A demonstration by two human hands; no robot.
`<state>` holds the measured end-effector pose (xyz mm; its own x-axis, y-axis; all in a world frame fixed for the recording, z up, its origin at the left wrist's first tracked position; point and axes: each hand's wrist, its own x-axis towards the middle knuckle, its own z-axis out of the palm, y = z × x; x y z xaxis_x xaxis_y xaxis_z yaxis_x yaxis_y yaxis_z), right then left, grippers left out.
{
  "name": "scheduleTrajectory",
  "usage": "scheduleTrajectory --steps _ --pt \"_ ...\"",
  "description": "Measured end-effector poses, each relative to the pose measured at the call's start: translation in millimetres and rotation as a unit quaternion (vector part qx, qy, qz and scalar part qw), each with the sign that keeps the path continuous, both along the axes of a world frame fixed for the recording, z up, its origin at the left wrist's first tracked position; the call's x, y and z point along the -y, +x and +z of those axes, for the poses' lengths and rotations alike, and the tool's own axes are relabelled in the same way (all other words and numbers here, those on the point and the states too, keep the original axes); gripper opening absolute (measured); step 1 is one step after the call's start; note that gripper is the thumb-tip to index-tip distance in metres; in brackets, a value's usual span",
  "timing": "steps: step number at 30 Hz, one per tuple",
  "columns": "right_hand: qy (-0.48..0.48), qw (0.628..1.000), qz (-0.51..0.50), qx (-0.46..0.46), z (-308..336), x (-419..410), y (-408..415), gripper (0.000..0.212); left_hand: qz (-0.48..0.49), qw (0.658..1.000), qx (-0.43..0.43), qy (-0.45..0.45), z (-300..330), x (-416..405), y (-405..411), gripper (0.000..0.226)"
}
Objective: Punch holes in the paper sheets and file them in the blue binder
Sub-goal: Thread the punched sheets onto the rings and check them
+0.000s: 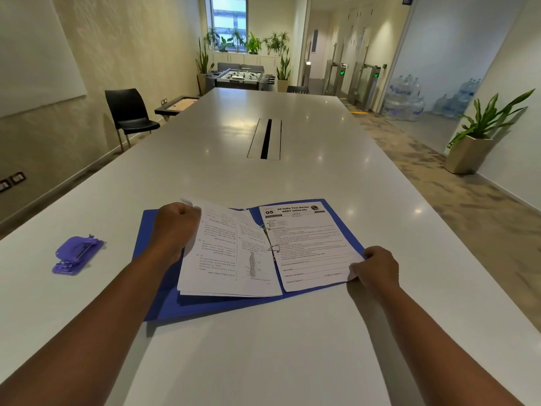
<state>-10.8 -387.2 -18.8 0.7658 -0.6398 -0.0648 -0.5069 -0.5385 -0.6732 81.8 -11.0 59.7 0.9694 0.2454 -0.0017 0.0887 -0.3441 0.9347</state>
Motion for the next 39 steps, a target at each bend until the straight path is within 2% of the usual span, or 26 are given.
scheduleTrajectory --steps 4,7,10,14,17,19,23,25,27,30,32,34,36,37,39 --pt "0.109 0.991 -0.051 0.055 13 3 0 0.028 0.007 1.000 0.009 0.015 4 3 -3 0.036" --pt "0.125 0.987 -0.053 0.085 22 5 0 0.018 0.001 1.000 0.010 0.008 4 3 -5 0.036" --pt "0.050 0.996 -0.017 0.067 32 3 0 0.013 0.001 1.000 0.014 0.009 4 3 -6 0.034" --pt "-0.125 0.991 0.040 0.012 47 -12 -1 0.017 -0.001 1.000 0.011 0.001 2 2 -5 0.033" --pt "-0.197 0.975 0.072 0.071 63 -42 -6 0.021 0.000 1.000 0.017 0.003 0 2 -4 0.025" --pt "-0.176 0.969 0.102 0.140 76 -66 -9 0.022 0.004 1.000 0.029 0.000 1 3 -5 0.017" --pt "-0.067 0.948 0.206 0.232 101 -119 -13 0.024 -0.025 0.998 0.042 -0.029 3 1 -10 0.037" --pt "-0.061 0.933 0.257 0.244 106 -142 -15 0.025 -0.039 0.998 0.038 -0.021 2 0 -7 0.027" --pt "-0.096 0.917 0.300 0.246 103 -161 -16 0.028 -0.048 0.998 0.029 -0.024 4 1 -7 0.012" --pt "-0.123 0.889 0.361 0.253 99 -184 -17 0.027 -0.066 0.997 0.004 -0.026 11 9 -13 0.051" --pt "-0.081 0.877 0.405 0.246 96 -193 -19 0.026 -0.059 0.998 -0.006 -0.020 9 11 -12 0.059" --pt "-0.014 0.879 0.416 0.232 92 -193 -21 0.026 -0.043 0.999 -0.007 -0.015 2 8 -7 0.051" --pt "0.053 0.895 0.379 0.228 87 -182 -19 0.029 -0.029 1.000 -0.008 0.005 -2 3 -3 0.045" --pt "0.061 0.908 0.348 0.224 82 -172 -17 0.030 -0.025 1.000 -0.011 0.010 -3 1 -3 0.044" --pt "0.013 0.944 0.273 0.182 70 -145 -7 0.032 -0.023 1.000 -0.010 0.006 -4 -2 -3 0.044"
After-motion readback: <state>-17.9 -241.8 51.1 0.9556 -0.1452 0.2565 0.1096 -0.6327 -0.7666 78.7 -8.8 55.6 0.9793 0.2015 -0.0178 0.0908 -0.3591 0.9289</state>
